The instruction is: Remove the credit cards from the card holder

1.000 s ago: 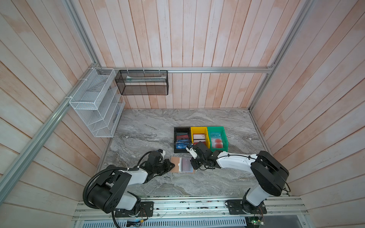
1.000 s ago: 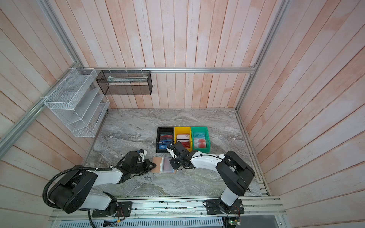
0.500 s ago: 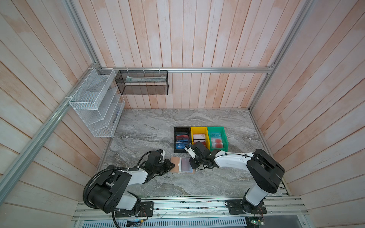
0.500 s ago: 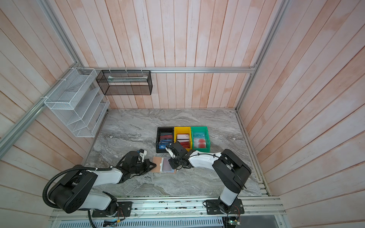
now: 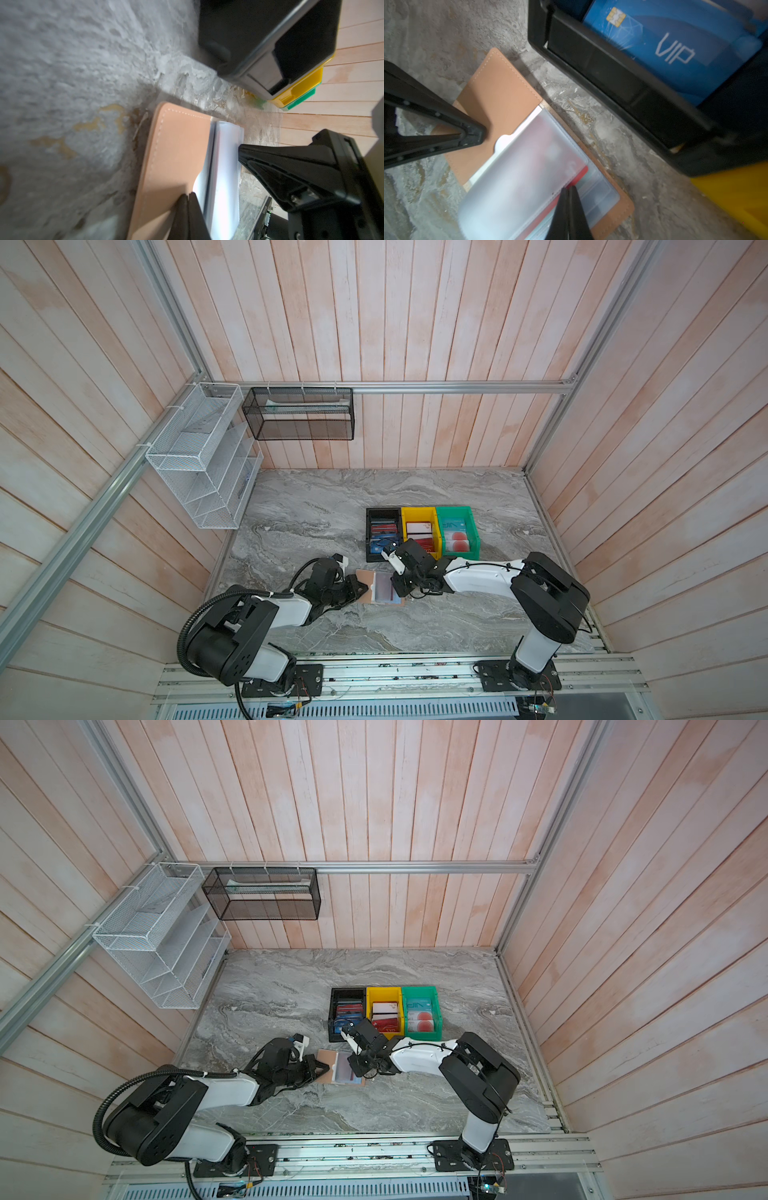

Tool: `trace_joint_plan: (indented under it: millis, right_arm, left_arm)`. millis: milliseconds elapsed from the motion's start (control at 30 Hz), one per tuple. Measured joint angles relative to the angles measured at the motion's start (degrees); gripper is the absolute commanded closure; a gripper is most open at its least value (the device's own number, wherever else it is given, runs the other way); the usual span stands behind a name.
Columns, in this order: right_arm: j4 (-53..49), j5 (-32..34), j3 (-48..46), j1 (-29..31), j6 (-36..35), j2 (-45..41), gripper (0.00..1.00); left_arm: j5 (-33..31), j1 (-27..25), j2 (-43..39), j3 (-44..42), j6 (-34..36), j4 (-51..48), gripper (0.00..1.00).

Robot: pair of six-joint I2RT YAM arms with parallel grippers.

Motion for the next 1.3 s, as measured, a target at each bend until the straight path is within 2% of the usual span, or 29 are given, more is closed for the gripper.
trace_joint_plan:
  millis: [733, 900, 1200, 1300]
  right_arm:
    - [0.59, -9.49, 3.06, 2.95, -1.55, 0.46, 0.95]
    - [1.27, -11.82, 5.81, 3.82, -1.6, 2.08, 0.95]
    - [2.67, -13.18, 8.63, 4.04, -0.9, 7.04, 0.95]
    - [2.71, -13.18, 8.48, 4.07, -0.39, 7.58, 0.95]
  left_arm:
    - [0.66, 0.02, -0.15, 0.09, 0.74, -0.48, 0.94]
    - [0.81, 0.0, -5.75, 0.11, 1.01, -4.96, 0.94]
    - [-2.45, 1.09, -23.04, 0.26, 1.44, -15.98, 0.94]
    - [-2.45, 1.14, -24.39, 0.2, 0.92, -15.96, 0.94]
